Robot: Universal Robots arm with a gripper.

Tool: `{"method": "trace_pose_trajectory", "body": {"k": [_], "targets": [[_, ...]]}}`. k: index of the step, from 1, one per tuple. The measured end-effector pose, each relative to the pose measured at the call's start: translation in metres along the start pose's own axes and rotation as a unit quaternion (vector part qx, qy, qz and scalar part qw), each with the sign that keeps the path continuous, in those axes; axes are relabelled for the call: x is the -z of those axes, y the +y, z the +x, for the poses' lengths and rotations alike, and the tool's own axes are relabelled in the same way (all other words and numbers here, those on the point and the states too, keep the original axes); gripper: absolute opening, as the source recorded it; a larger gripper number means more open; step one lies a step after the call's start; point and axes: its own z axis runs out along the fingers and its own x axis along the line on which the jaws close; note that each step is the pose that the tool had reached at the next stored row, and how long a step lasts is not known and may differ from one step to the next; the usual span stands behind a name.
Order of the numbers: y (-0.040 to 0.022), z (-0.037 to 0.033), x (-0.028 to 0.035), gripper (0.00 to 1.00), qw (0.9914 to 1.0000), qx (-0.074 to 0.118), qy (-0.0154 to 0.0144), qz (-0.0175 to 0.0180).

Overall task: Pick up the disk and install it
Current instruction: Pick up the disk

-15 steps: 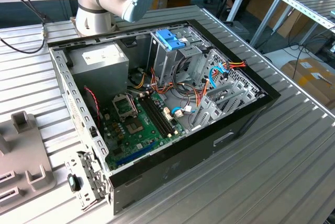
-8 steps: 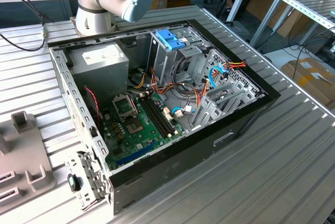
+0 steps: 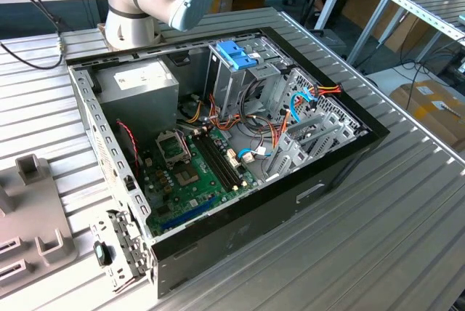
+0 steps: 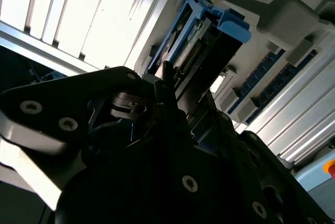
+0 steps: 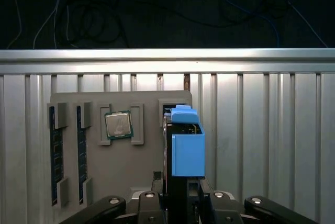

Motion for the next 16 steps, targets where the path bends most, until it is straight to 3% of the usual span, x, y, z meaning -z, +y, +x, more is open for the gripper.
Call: {"method": "trace_pose_trajectory", "body": {"k": [6,8,11,16], "targets": [[-0.0001,0.0002,0.0117,0.35,1.0,0.0,0.0,0.0002],[-0.0002,0.0003,0.0173,0.35,1.0,0.0,0.0001,0.0002],[-0.0002,0.0006,0.0309,0.35,1.0,0.0,0.0001,0.0002],[-0.0004,0.0009,0.0449,0.35,1.0,0.0,0.0002,0.0002]]}}
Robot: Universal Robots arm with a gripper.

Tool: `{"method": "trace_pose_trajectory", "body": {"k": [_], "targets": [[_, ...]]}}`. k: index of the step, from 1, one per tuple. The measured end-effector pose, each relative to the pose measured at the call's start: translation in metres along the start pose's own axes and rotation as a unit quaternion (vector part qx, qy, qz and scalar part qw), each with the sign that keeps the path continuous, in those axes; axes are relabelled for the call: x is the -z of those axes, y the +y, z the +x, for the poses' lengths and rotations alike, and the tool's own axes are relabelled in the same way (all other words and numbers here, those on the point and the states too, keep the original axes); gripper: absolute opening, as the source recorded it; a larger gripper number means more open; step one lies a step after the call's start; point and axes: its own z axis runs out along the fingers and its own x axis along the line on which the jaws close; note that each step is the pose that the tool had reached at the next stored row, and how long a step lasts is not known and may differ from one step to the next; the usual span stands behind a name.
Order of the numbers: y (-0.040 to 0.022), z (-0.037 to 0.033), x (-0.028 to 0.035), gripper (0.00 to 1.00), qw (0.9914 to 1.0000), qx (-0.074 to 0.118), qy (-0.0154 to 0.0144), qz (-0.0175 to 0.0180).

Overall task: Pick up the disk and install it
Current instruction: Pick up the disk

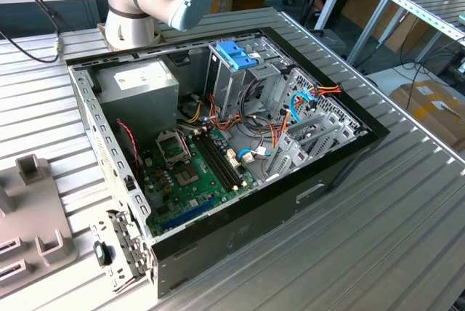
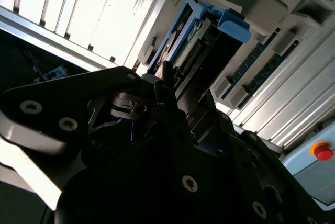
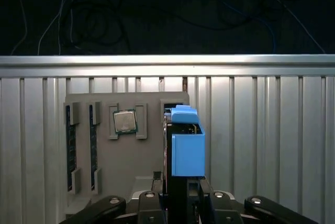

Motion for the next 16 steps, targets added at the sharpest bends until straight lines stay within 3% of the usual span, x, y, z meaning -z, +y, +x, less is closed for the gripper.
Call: {"method": "trace_pose_trajectory", "body": {"k": [3,5,10,12,16], "targets": [[-0.0001,0.0003,0.0182,0.35,1.0,0.0,0.0,0.0],[-0.0002,0.0005,0.024,0.35,1.0,0.0,0.0,0.0],[-0.0004,0.001,0.0478,0.35,1.0,0.0,0.0,0.0],[-0.0004,0.001,0.0517,0.35,1.0,0.0,0.0,0.0],[-0.0005,0.001,0.0523,0.35,1.0,0.0,0.0,0.0]]}}
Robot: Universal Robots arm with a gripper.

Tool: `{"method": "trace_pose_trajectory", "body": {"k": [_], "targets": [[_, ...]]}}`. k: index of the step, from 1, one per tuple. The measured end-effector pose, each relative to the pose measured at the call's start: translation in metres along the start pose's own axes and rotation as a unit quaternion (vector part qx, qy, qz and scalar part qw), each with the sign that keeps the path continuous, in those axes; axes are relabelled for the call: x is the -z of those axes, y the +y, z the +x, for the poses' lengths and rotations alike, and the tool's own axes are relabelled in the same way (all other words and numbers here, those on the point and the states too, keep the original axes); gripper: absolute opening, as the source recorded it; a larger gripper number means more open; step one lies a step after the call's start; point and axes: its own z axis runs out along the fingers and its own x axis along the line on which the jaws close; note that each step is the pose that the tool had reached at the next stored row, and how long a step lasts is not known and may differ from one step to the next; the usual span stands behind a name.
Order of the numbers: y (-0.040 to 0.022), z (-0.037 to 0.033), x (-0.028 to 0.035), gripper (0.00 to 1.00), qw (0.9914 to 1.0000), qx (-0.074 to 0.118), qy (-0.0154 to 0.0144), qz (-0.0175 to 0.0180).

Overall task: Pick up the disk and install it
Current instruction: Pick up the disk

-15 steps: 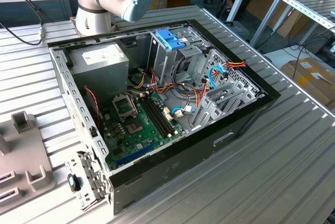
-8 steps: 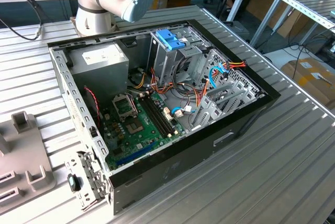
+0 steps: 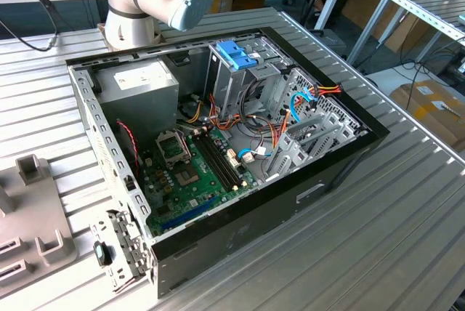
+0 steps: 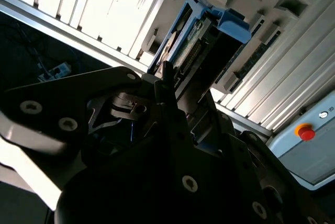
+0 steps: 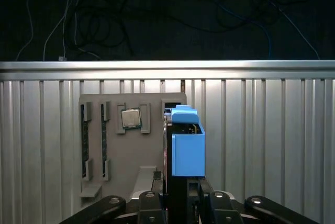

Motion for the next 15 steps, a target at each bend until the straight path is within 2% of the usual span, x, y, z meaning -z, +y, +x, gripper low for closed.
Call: {"method": "trace_pose_trajectory", "body": {"k": [4,6,11,12,15], "targets": [[0.0,0.0001,0.0006,0.35,1.0,0.0,0.0003,-0.0001],[-0.0001,0.0001,0.0036,0.35,1.0,0.0,0.0002,-0.0001],[-0.0002,0.0004,0.0192,0.35,1.0,0.0,0.0002,0.0],[-0.0002,0.0005,0.0253,0.35,1.0,0.0,0.0002,0.0],[-0.0003,0.0006,0.035,0.35,1.0,0.0,0.0002,0.0]]}}
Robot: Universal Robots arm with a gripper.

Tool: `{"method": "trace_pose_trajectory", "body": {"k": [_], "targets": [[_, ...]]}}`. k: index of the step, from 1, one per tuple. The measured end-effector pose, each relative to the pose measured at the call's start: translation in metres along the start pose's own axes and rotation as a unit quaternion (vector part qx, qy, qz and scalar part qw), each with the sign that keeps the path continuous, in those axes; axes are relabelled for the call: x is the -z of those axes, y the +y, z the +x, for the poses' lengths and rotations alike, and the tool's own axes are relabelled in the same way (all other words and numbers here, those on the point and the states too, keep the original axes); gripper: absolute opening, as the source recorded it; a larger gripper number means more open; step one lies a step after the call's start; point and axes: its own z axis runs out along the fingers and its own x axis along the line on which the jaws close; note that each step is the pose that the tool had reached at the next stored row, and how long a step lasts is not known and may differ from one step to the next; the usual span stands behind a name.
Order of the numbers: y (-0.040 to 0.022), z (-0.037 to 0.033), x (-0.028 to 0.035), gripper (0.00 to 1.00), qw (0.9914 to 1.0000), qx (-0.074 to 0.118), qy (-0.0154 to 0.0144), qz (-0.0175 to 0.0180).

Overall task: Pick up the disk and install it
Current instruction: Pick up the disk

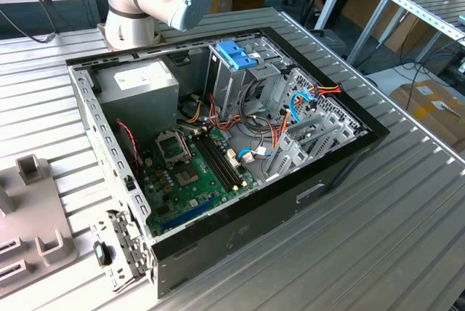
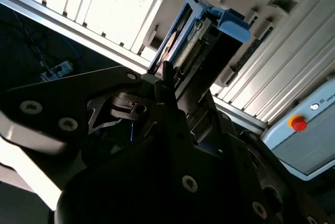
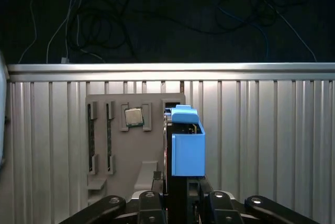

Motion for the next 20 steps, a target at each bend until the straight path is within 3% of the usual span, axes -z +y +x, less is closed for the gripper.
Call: {"method": "trace_pose_trajectory", "body": {"k": [3,8,12,20], "targets": [[-0.0001,0.0,0.0092,0.35,1.0,0.0,0.0,0.0001],[-0.0001,0.0,0.0174,0.35,1.0,0.0,0.0,0.0],[-0.0001,0.0,0.0177,0.35,1.0,0.0,0.0,0.0],[-0.0002,0.0002,0.0268,0.35,1.0,0.0,0.0,0.0]]}}
